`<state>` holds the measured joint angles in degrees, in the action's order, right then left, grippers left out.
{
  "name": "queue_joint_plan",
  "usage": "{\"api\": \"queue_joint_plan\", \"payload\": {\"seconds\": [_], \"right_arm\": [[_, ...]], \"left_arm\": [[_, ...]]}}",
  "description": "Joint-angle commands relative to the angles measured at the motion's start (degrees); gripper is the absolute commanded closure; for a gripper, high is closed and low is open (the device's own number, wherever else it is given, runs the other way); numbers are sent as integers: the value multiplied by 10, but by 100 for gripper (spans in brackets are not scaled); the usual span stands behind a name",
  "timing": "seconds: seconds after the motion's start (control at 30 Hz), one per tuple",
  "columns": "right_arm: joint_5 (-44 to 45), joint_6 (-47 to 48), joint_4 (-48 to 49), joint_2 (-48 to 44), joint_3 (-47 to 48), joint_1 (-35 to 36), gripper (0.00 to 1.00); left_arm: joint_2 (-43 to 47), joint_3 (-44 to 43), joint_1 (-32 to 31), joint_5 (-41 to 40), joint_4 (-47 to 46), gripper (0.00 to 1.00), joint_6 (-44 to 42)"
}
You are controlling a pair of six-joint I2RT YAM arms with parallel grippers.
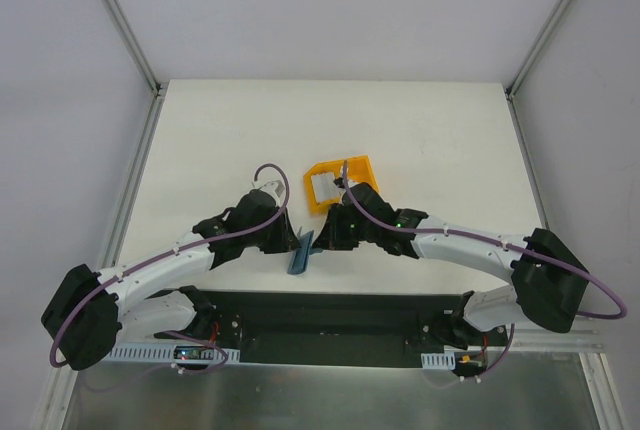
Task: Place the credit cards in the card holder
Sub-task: Open the card holder at the center of the board.
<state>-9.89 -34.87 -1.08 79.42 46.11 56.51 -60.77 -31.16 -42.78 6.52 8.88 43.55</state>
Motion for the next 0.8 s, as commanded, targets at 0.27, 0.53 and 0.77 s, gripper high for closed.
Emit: {"api": "queue_joint_plan", "payload": {"seconds": [0.27,0.53,0.77], "right_arm": [[0,7,0,-22,18,2,99],[-2,9,-5,-22,23,4,99],[-2,7,-4,-19,25,5,99]], "left_arm": [[9,-22,-4,-16,31,88,-27],[3,-32,-5,-12,49,78,-42],[0,-38,-5,-18,54,85,-48]]}}
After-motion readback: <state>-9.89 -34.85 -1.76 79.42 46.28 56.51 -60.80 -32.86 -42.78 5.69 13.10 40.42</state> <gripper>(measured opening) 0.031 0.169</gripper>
